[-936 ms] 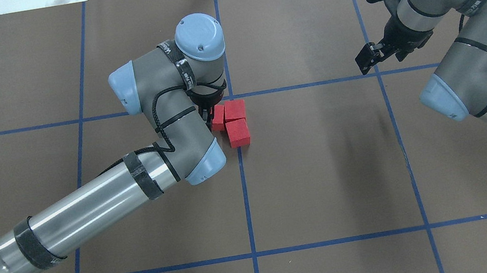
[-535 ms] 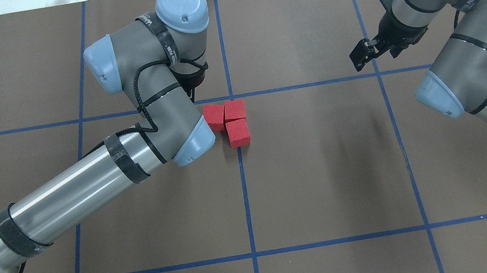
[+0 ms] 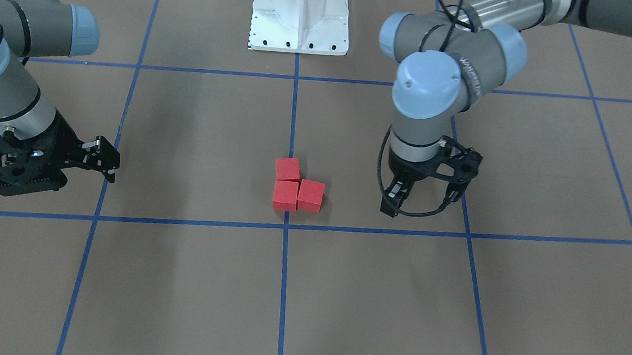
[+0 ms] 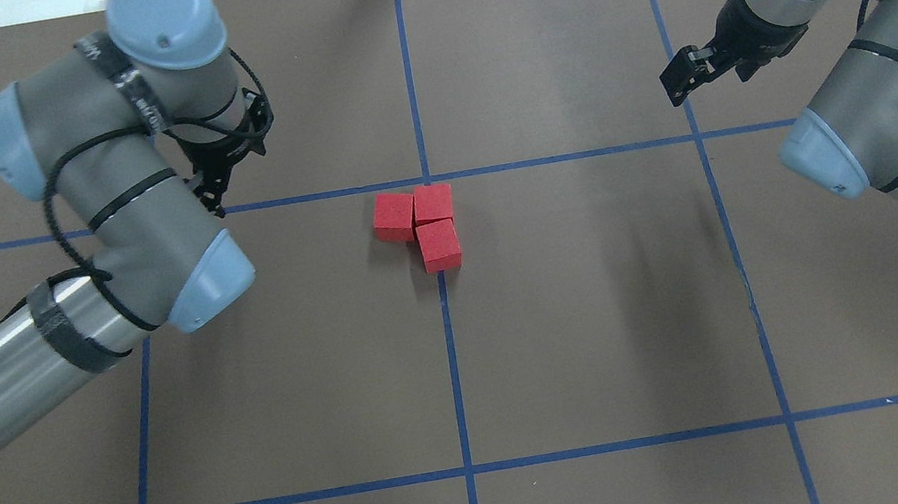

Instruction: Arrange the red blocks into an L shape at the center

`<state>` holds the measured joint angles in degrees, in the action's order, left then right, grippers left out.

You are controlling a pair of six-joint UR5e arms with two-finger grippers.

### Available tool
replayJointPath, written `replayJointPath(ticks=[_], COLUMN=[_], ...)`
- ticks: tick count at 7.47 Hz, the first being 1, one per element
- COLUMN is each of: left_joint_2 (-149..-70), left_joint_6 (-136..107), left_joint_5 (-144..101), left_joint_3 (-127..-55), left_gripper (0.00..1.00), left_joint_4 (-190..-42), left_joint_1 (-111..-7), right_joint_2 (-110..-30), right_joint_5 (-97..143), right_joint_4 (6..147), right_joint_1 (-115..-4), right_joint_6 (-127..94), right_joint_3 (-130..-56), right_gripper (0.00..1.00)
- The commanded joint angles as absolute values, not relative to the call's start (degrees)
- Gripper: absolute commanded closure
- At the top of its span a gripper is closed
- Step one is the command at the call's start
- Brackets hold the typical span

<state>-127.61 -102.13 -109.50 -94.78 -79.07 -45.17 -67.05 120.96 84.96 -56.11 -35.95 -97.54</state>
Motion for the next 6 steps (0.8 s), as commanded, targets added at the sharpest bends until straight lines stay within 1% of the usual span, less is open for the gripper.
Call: replayJointPath(ticks=[1, 2, 3, 4, 5, 6], left_joint_2=[-112.4, -109.1, -104.5, -99.4, -95.3, -92.9], left_joint_6=[-74.2, -68.2, -57.5, -41.2, -22.8, -9.9], left_joint_5=[-109.8, -110.3, -117.1, -123.8, -125.5, -125.6], left_joint_3=[-108.0, -109.8, -111.0, -111.1, -110.0, -107.6], left_gripper=[0.00, 0.00, 0.00, 0.00, 0.00, 0.00], left_joint_4=[-79.5, -80.8, -82.7, -83.6, -83.7, -83.7], left_joint_1=[-49.6, -52.3, -57.5, -65.7, -72.4, -78.2], right_joint_2=[-69.8, -71.3, -73.7, -75.4, -77.4, -80.9], right_joint_5=[120.3, 120.3, 120.7, 122.1, 126.3, 129.2], right_joint_4=[85.0, 84.6, 83.9, 83.9, 83.9, 83.9], right_joint_1=[-61.0, -62.6, -65.1, -67.5, -71.7, -75.5], right_joint_6=[-35.7, -32.9, -27.0, -25.4, -23.4, -17.8], right_joint_3=[-97.5, -97.3, -97.2, -97.2, -97.0, -96.9], right_gripper=[0.01, 0.01, 0.01, 0.01, 0.01, 0.01])
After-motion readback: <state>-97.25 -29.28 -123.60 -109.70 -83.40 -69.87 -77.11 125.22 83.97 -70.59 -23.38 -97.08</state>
